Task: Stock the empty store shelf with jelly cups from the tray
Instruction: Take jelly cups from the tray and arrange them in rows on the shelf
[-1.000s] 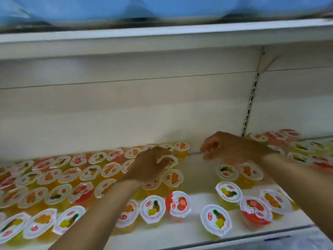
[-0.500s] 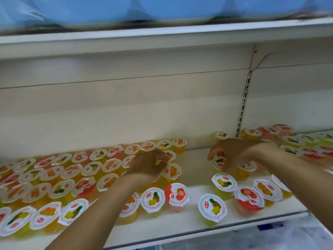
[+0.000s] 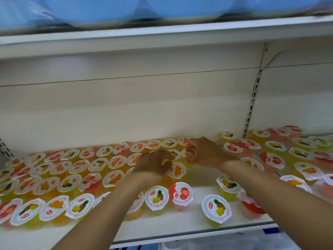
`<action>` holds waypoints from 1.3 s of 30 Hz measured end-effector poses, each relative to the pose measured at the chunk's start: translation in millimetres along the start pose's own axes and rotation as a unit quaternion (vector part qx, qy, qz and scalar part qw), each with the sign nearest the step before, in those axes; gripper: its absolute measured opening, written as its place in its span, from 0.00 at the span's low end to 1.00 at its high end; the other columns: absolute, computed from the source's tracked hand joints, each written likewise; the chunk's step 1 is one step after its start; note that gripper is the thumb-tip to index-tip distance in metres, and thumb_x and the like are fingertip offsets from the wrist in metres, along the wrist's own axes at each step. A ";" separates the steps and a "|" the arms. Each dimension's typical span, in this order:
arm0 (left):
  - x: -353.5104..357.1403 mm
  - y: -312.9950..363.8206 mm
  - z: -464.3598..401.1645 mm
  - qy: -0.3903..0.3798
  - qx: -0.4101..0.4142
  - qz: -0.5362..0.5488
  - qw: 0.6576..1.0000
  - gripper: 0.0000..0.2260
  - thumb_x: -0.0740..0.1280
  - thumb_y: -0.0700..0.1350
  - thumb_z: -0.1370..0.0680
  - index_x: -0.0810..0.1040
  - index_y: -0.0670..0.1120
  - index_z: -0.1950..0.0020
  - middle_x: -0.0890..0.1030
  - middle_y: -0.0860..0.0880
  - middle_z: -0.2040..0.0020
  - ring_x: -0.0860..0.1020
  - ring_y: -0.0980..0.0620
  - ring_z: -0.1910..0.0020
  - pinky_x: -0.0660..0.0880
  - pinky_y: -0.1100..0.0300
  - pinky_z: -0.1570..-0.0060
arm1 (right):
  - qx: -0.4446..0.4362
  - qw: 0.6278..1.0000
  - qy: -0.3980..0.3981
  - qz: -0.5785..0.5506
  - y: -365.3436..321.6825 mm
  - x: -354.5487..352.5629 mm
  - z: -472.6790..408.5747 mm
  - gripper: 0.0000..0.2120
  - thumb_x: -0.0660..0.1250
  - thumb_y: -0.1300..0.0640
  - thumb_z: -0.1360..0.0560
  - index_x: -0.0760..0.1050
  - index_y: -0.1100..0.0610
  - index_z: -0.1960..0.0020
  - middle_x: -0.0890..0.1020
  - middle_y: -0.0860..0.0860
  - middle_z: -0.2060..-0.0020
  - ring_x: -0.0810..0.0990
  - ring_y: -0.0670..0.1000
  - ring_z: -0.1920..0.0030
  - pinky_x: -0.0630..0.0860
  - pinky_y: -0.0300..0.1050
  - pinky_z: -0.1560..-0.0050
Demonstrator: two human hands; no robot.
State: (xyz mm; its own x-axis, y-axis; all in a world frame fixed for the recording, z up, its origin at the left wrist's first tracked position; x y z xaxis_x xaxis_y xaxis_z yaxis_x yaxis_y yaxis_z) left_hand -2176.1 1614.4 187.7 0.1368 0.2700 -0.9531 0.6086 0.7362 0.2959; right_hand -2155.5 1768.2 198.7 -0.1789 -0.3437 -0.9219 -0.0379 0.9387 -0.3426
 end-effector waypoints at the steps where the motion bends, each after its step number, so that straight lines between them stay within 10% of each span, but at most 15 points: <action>1: -0.3 0.5 1.1 0.001 -0.001 0.000 1.000 0.14 0.56 0.51 0.18 0.74 0.58 0.34 0.70 0.60 0.29 0.67 0.56 0.30 0.57 0.56 0.28 | -0.001 1.000 0.005 -0.002 -0.9 0.4 -0.3 0.11 0.68 0.49 0.28 0.76 0.53 0.49 0.79 0.47 0.58 0.74 0.49 0.56 0.70 0.43 0.59; 12: -4.7 14.5 24.6 0.015 0.022 0.020 0.999 0.15 0.58 0.53 0.18 0.72 0.59 0.32 0.68 0.59 0.28 0.63 0.55 0.28 0.55 0.58 0.30 | 0.048 0.994 -0.087 -0.055 7.4 -23.4 46.5 0.10 0.69 0.44 0.26 0.78 0.41 0.46 0.75 0.42 0.46 0.76 0.46 0.46 0.71 0.41 0.48; 20: -10.8 22.0 43.0 0.028 0.031 0.022 0.999 0.12 0.63 0.57 0.21 0.80 0.60 0.41 0.76 0.58 0.36 0.72 0.55 0.38 0.70 0.55 0.38 | 0.101 0.968 -0.225 0.042 20.9 -36.6 105.2 0.27 0.75 0.42 0.34 0.71 0.32 0.38 0.73 0.40 0.42 0.75 0.44 0.42 0.74 0.42 0.43; 28: -9.6 23.0 41.4 0.038 0.037 0.006 0.999 0.11 0.66 0.53 0.22 0.81 0.58 0.41 0.77 0.56 0.37 0.75 0.53 0.41 0.72 0.60 0.42 | 0.069 0.989 -0.109 0.068 3.5 -24.4 89.5 0.22 0.71 0.44 0.31 0.71 0.46 0.39 0.76 0.44 0.51 0.75 0.45 0.55 0.66 0.36 0.65; 39: -8.4 22.6 36.7 0.071 0.035 0.004 0.997 0.09 0.68 0.50 0.24 0.82 0.56 0.44 0.80 0.54 0.41 0.76 0.53 0.45 0.75 0.57 0.44 | 0.091 0.995 -0.022 -0.025 -12.6 -2.2 68.4 0.18 0.69 0.43 0.28 0.75 0.51 0.43 0.80 0.49 0.47 0.78 0.50 0.51 0.77 0.46 0.50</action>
State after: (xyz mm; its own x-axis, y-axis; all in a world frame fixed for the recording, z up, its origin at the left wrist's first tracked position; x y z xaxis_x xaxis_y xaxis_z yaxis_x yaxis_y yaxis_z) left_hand -2134.9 1605.9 200.0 0.0337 0.3643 -0.9307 0.6615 0.6899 0.2940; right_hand -2087.3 1755.3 192.6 -0.1386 -0.3941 -0.9086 0.1332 0.9017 -0.4114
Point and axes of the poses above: each hand's wrist, its own z-axis away from the middle knuckle, its own x-axis out of the palm, y = z × x, the point moved 8 cm from there along -z, towards the middle knuckle
